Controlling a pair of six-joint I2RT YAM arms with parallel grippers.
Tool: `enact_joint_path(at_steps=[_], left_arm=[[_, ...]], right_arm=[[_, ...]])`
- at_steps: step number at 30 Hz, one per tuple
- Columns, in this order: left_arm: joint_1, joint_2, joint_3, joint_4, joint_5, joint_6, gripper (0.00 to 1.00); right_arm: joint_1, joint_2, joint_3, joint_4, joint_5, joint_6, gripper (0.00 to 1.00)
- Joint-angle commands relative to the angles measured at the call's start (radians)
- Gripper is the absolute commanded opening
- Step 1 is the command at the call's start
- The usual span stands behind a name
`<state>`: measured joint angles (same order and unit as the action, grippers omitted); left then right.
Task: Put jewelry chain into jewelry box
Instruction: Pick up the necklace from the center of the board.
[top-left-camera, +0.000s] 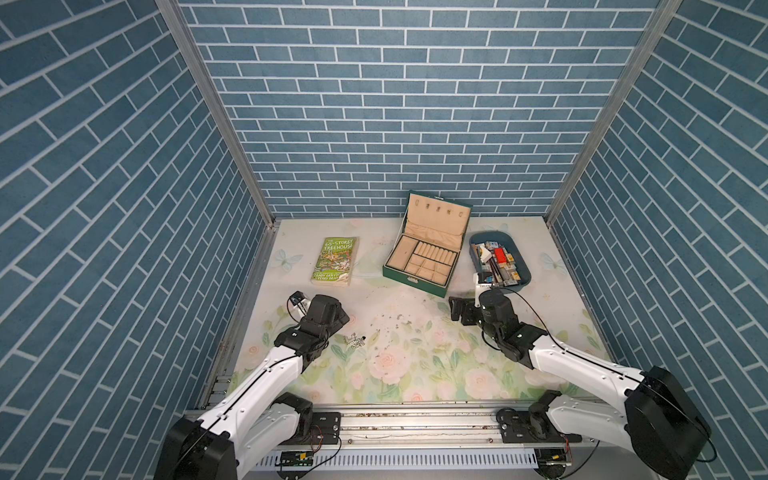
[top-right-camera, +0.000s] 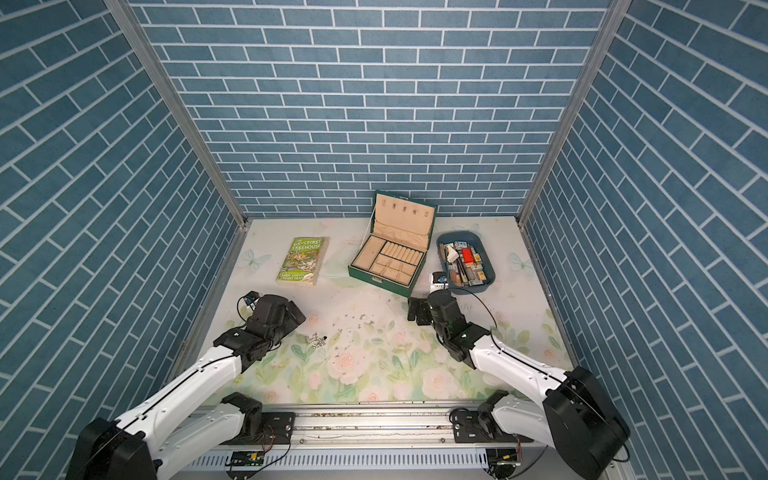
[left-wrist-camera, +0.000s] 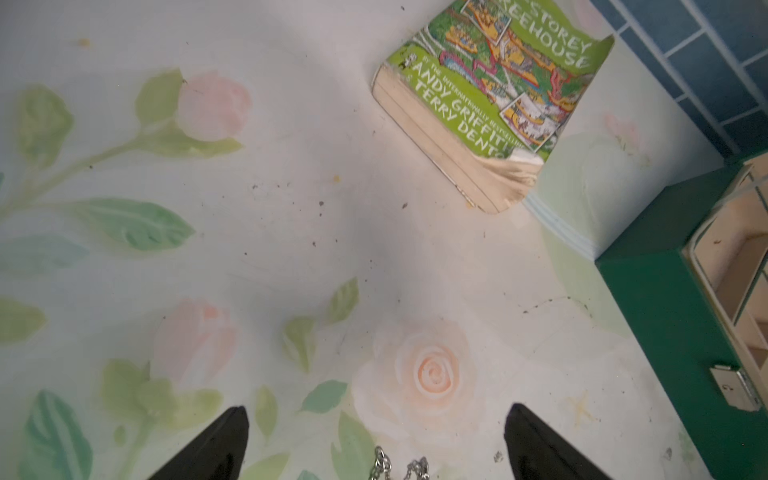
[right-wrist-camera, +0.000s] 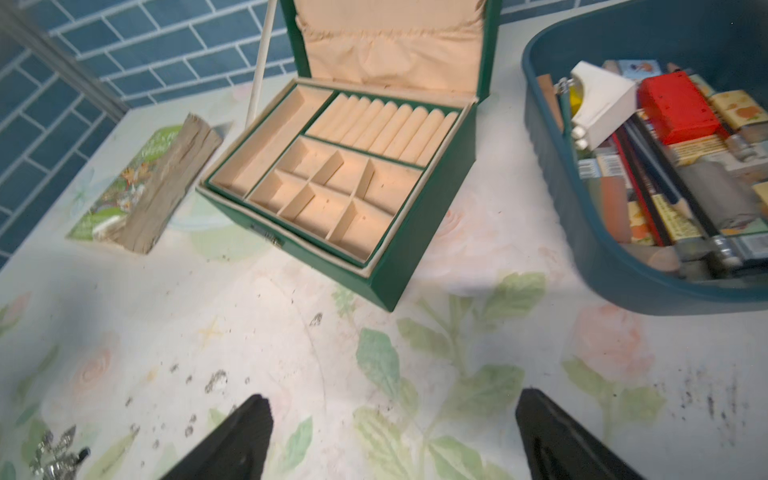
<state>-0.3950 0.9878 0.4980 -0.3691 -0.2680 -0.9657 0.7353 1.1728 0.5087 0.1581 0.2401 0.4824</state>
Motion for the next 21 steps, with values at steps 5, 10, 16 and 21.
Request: enact_joint_path(at_steps=[5,10,16,21], left_arm=[[-0.071,0.142,0.071,-0.119,-0.097,-0.022,0.83],[-0.086,0.228,0.12,-0.176,-0.096,-0.013,0.64],[-0.149,0.261,0.163,-0.215,-0.067,0.006,0.55],[-0.205,0.314,0.185,-0.258,-0.068,-0.003,0.47]], right_arm=[[0.133,0.097,0.089,-0.053,0.09,-0.152,0.94],[0.165,0.16,0.124,-0.051,0.119,-0.165,0.94],[0.167,0.184,0.131,-0.04,0.12,-0.164,0.94],[0.166,0.177,0.133,-0.057,0.146,-0.165,0.94]])
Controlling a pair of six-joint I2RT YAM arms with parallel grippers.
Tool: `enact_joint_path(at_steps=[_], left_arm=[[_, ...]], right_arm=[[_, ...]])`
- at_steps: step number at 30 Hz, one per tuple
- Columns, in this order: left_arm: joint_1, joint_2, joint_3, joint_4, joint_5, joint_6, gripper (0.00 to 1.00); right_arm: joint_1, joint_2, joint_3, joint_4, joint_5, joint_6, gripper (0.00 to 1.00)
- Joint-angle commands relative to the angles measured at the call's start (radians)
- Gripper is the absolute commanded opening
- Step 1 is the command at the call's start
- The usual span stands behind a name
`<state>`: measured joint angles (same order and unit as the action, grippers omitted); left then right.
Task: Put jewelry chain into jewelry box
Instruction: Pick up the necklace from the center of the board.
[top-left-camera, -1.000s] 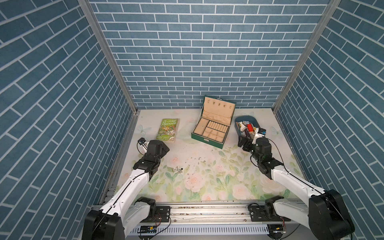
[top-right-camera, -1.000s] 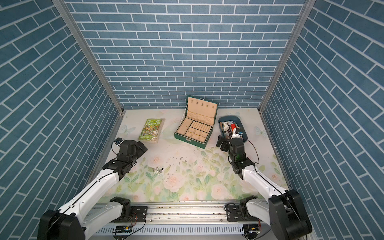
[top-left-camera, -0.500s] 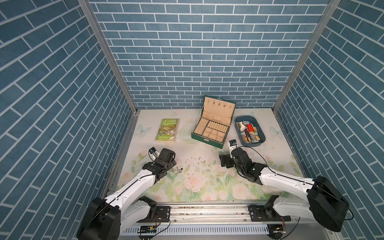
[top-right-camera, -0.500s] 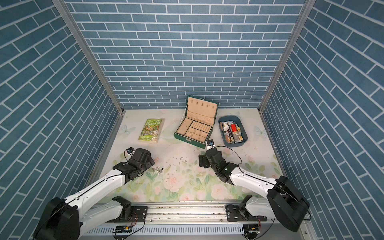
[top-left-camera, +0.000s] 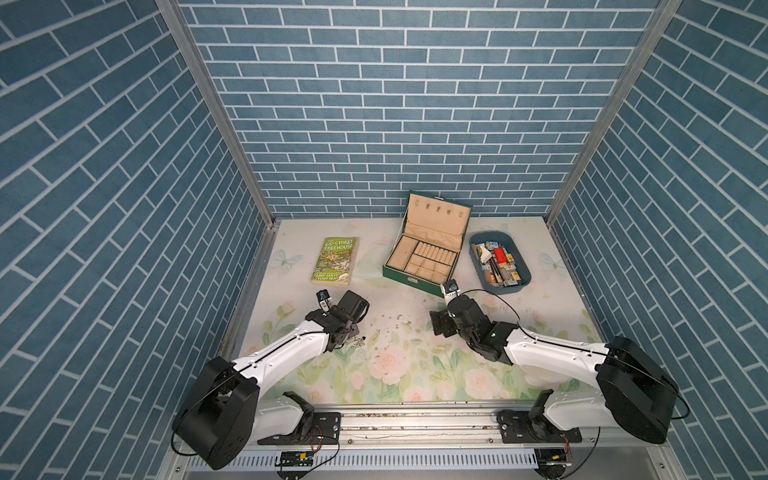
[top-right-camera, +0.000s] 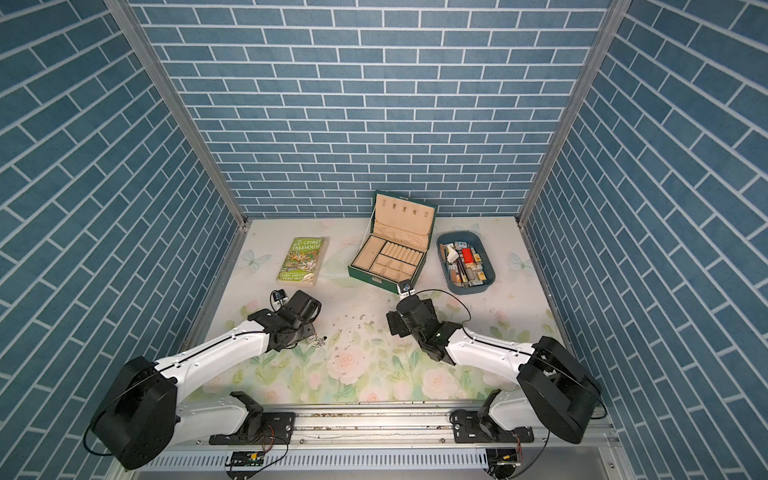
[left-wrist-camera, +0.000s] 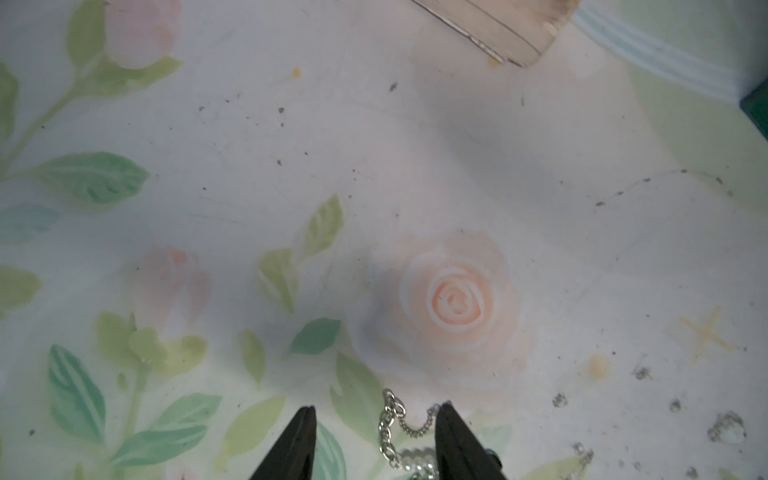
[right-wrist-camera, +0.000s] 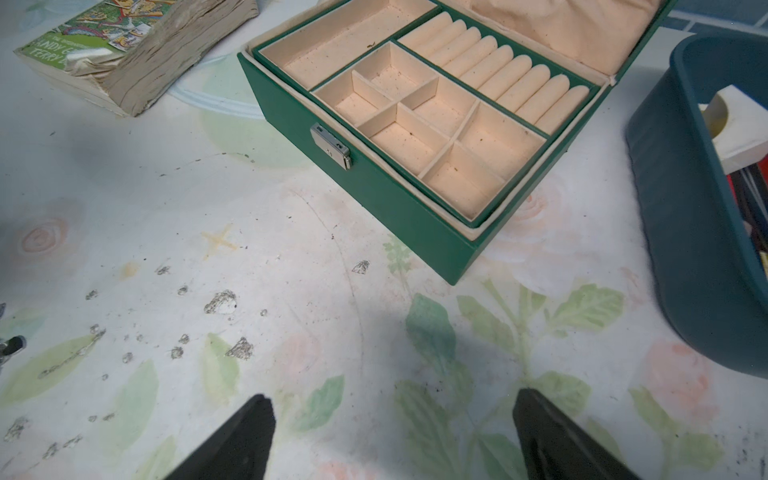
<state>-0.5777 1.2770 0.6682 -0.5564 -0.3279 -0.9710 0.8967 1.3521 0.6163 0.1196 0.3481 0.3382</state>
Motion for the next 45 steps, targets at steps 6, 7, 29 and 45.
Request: enact_joint_path(at_steps=[6,7,29,45], left_arm=[[-0.054,0.053,0.002,-0.067,-0.002,-0.026,0.46],[-0.06,0.059,0.002,-0.065,0.002,-0.031,0.45],[-0.085,0.163,0.013,-0.013,0.005,-0.122,0.4],[-0.085,0.174,-0.044,0.035,0.043,-0.121,0.26]], right_arm=[[0.005,-0.032,0.003,-0.017,0.059,-0.019,0.95],[0.005,-0.034,0.001,-0.016,0.06,-0.018,0.95],[0.005,-0.054,-0.026,-0.006,0.065,-0.018,0.95],[0.005,-0.069,-0.023,-0.02,0.088,-0.028,0.95]])
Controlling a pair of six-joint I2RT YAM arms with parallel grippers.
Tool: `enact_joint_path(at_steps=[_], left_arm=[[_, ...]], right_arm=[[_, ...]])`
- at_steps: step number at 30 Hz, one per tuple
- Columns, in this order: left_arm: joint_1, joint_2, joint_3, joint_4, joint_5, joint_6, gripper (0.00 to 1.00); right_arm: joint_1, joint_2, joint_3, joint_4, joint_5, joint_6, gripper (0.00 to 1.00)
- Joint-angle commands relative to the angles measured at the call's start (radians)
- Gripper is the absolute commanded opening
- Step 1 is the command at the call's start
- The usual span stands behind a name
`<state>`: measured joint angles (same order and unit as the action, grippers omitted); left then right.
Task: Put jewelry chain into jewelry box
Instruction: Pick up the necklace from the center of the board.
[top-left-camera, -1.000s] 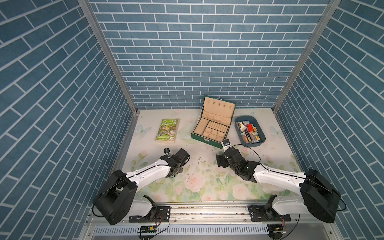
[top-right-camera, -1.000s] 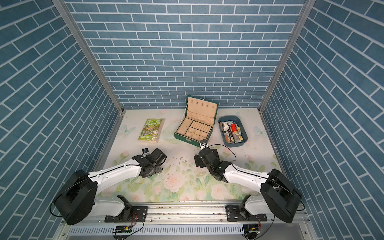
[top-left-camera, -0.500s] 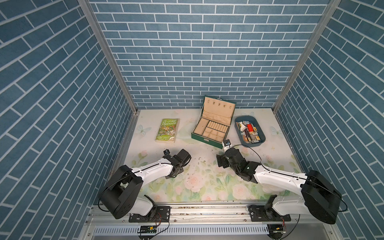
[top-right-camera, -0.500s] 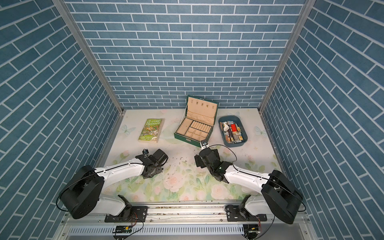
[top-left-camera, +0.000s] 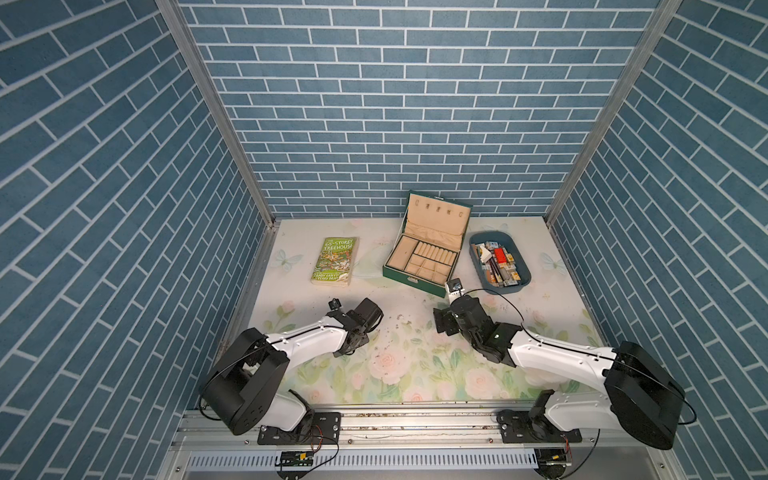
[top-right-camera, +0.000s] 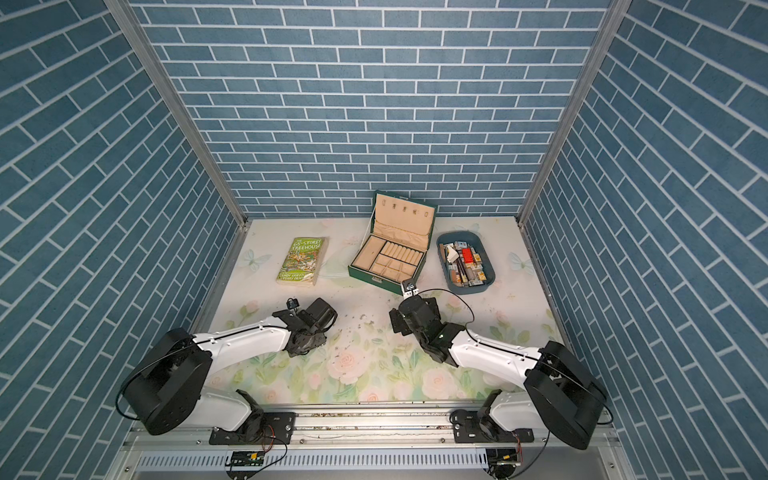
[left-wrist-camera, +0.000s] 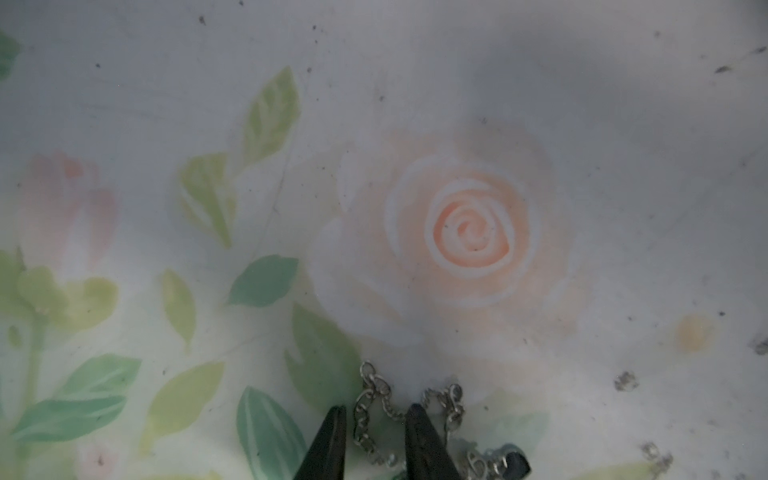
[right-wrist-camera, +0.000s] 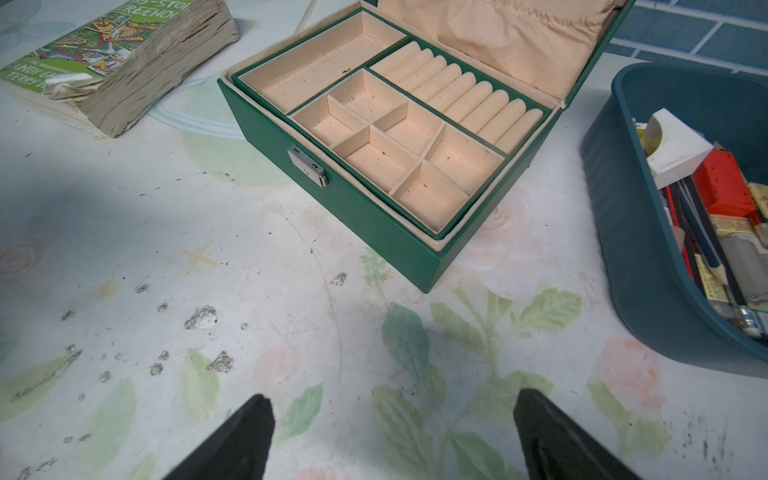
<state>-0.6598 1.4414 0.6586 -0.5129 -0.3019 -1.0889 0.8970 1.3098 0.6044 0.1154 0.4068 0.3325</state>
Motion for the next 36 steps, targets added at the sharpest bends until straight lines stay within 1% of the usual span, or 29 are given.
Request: enact_joint_path(at_steps=[1,2,4,5,6,9,12,16,18,23,30,36], left_arm=[[-0.003,0.009,-0.038,-0.007,0.018,-0.002,0.23],[-0.003,0.008,-0.039,-0.008,0.018,-0.001,0.21],[-0.003,0.007,-0.04,-0.01,0.016,0.001,0.13],[-0.004,0.008,-0.041,-0.01,0.015,0.004,0.05],[-0.003,0.007,-0.041,-0.009,0.014,0.011,0.0],[-0.004,0.005,-0.024,-0.012,-0.003,0.042,0.0],[-0.003,0.008,0.016,-0.007,-0.03,0.132,0.0],[-0.007,-0.011,0.062,0.054,0.005,0.286,0.0],[-0.009,-0.041,0.077,0.082,0.029,0.328,0.0],[-0.01,-0.096,0.126,0.097,0.036,0.385,0.0],[-0.017,-0.082,0.199,0.07,0.047,0.466,0.0],[-0.028,-0.09,0.22,0.061,0.03,0.495,0.0]], right_arm=[[0.005,-0.029,-0.011,-0.017,0.032,-0.024,0.95],[0.005,-0.032,-0.01,-0.019,0.035,-0.027,0.95],[0.005,-0.036,-0.009,-0.022,0.038,-0.03,0.95],[0.004,-0.039,-0.008,-0.023,0.041,-0.029,0.95],[0.004,-0.042,-0.008,-0.025,0.042,-0.03,0.95],[0.005,-0.047,-0.006,-0.029,0.045,-0.032,0.95],[0.005,-0.054,-0.006,-0.034,0.052,-0.035,0.95],[0.005,-0.068,-0.008,-0.04,0.06,-0.036,0.95],[0.004,-0.076,-0.01,-0.043,0.065,-0.036,0.95],[0.005,-0.094,-0.015,-0.049,0.075,-0.039,0.95],[0.005,-0.086,-0.011,-0.048,0.076,-0.038,0.95],[0.004,-0.081,-0.012,-0.047,0.068,-0.033,0.95]])
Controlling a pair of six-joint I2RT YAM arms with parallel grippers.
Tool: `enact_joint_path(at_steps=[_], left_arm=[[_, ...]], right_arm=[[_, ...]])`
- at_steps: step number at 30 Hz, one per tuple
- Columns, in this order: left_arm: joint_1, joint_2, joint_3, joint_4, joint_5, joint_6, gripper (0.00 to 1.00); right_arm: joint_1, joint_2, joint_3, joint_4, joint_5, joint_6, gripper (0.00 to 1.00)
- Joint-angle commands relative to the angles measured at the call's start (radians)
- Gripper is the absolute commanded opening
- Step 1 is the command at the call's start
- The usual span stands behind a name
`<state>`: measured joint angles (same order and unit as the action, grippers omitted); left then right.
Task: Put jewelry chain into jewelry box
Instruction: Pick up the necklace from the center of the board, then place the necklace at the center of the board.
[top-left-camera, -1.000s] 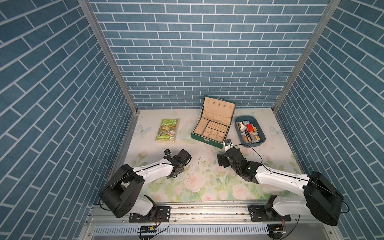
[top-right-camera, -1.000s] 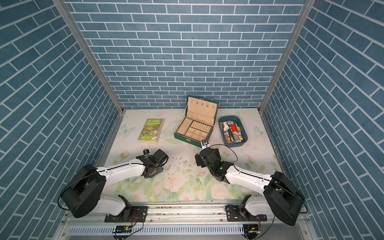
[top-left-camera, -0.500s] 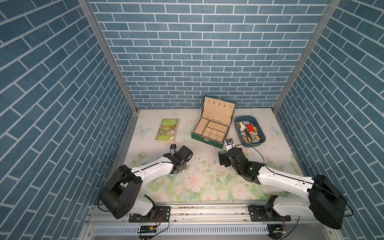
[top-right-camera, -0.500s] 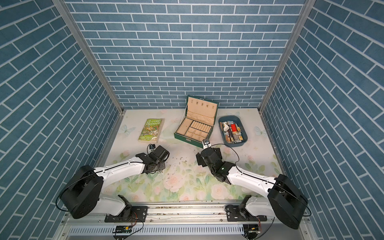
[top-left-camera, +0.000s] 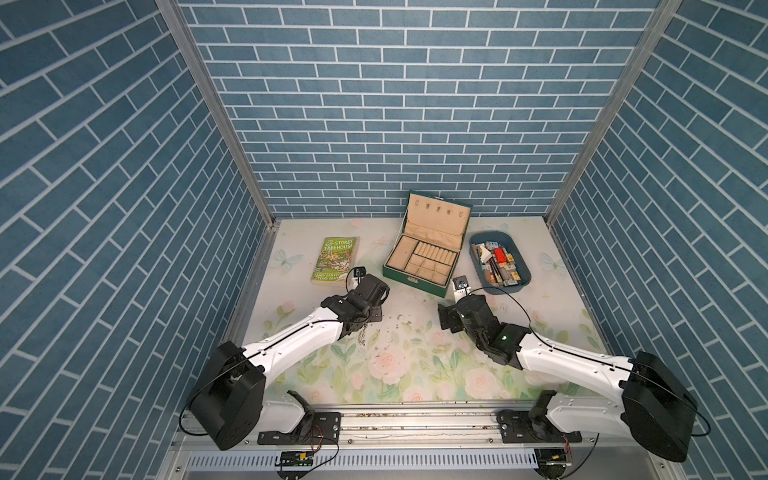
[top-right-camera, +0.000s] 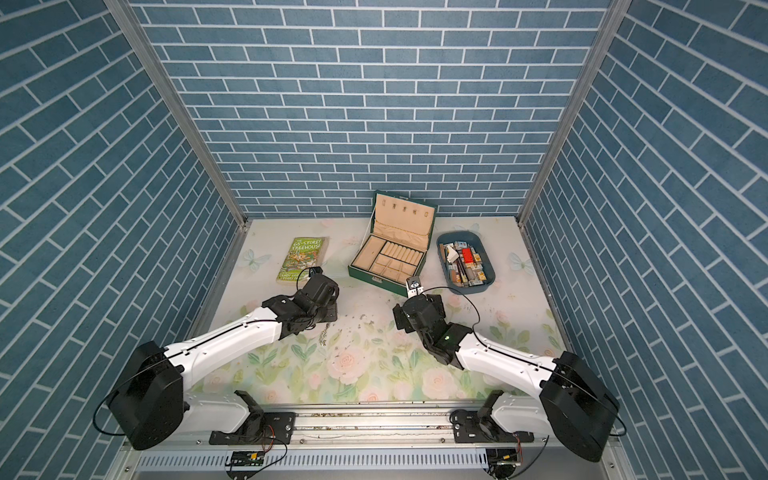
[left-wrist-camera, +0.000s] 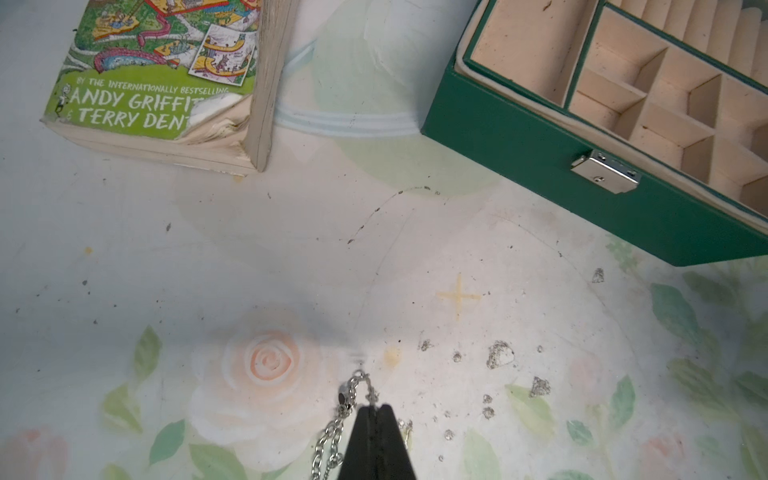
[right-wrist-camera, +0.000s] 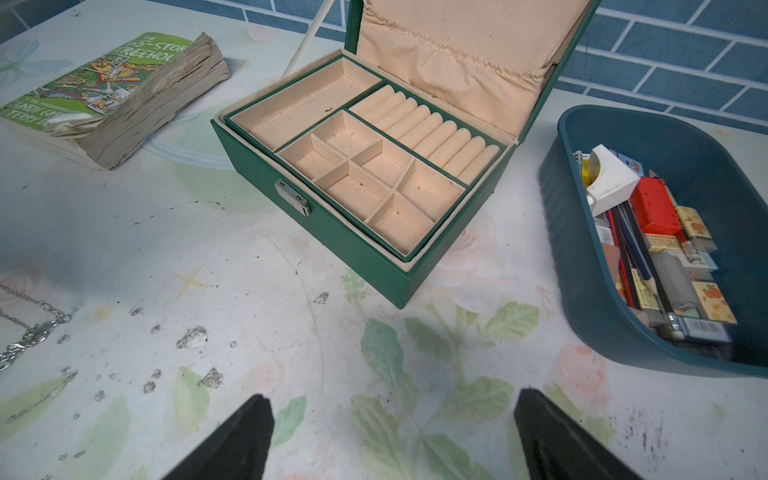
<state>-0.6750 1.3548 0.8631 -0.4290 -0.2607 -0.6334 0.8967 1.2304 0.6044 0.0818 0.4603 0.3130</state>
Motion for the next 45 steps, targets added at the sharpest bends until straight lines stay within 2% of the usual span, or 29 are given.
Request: enact_joint_path(at_steps=[1,16,26,30,35,45], left_arm=[[-0.016,-0.012,0.017,-0.021,-0.008,0.047,0.0],[-0.094,-0.152,0.178,-0.072,0.028,0.252,0.0],[-0.229,-0.104,0.293,-0.07,0.076,0.3,0.0],[-0.238,-0.078,0.274,-0.035,0.1,0.291,0.0],[-0.236,-0.022,0.206,-0.033,0.054,0.259,0.0],[-0.221,0.057,0.155,-0.128,-0.089,0.196,0.0]], right_arm=[[0.005,-0.002,-0.012,-0.012,0.009,-0.014,0.95],[0.004,-0.075,-0.043,0.08,-0.061,-0.023,0.95],[0.004,-0.237,-0.12,0.155,-0.081,-0.046,0.95],[0.004,-0.267,-0.132,0.144,-0.068,-0.045,0.95],[0.005,-0.248,-0.129,0.099,-0.051,-0.029,0.95],[0.004,-0.192,-0.139,0.107,-0.105,-0.001,0.95]])
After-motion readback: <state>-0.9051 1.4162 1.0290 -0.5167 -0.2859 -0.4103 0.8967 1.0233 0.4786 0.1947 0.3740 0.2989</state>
